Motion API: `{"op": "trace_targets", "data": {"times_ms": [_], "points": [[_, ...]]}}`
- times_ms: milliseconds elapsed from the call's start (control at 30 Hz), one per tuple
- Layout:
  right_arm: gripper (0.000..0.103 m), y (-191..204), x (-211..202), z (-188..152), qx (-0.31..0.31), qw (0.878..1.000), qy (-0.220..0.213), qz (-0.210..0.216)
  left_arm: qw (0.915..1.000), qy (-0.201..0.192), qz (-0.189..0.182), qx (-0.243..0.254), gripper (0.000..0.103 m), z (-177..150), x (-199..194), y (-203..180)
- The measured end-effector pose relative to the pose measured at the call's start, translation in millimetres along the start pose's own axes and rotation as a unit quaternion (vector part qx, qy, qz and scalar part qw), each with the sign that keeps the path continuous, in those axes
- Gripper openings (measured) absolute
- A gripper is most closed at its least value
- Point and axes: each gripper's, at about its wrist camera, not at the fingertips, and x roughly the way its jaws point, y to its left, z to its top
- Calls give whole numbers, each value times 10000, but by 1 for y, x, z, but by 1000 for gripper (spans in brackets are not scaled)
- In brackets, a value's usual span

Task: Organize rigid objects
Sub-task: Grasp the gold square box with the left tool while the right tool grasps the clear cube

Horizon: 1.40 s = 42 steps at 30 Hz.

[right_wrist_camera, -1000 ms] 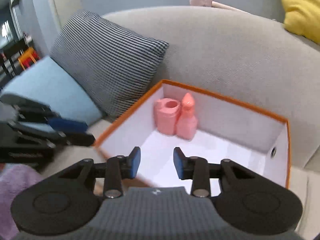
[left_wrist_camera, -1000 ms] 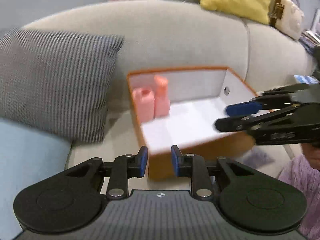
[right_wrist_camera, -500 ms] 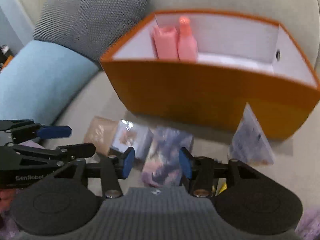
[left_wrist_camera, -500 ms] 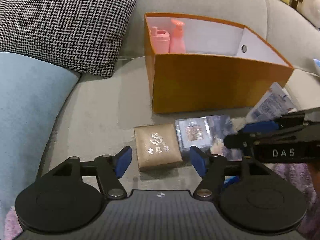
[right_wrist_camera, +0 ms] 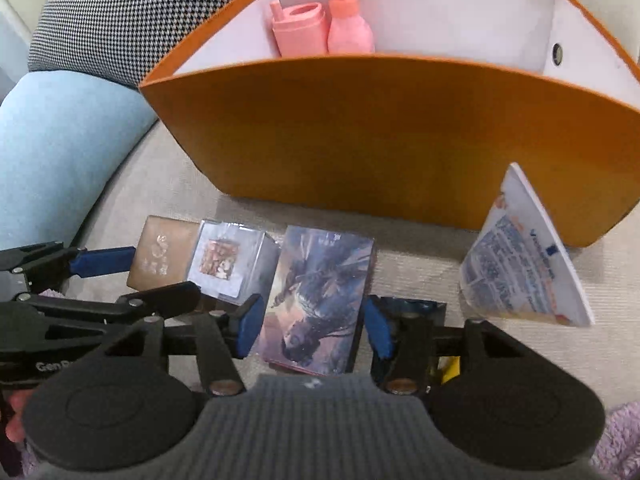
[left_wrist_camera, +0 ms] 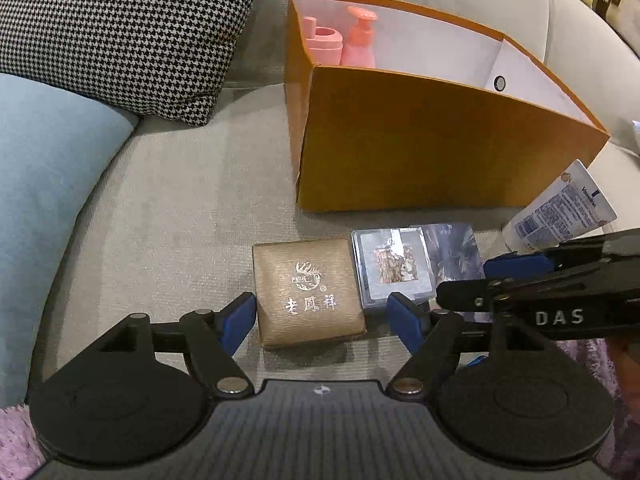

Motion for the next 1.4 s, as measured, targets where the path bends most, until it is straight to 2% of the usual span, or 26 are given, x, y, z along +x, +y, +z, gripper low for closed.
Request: {"op": "trace_targets", "data": {"times_ms": [233,300,367,467,567,667,933,1033,1067,1233,1400], "points": [[58,14,-9,6,-366,9991,-215,2,9996,13,271,-81,74,-1,-3,4],[57,15,-10,9,-315,9992,-228,9,9995,-18,268,-140,67,1,-5,6],[57,15,-13,12,-236,9993,-273,8,9991,-54,417,-59,65,1,-7,6],[58,18,-19,17,-73,9993,-359,77,9983,-29,548,185,64,2,-7,3],[58,22,-16,21,66,9991,-218,351,9996,94,178,175,65,1,-5,6],[58,28,-7,24,214,9988,-72,432,9996,90,148,205,67,-1,-5,5],[57,44,18,29,289,9990,246,219,9996,178,82,178,73,-2,3,6],[56,45,21,28,286,9994,140,159,9996,203,103,160,74,-1,7,6],[52,45,21,29,256,9995,101,124,9997,207,92,132,74,0,8,6],[52,43,21,31,212,9995,137,188,9996,210,147,86,74,2,13,7],[52,42,23,32,229,9994,144,205,9998,146,117,-15,68,4,19,12]]}}
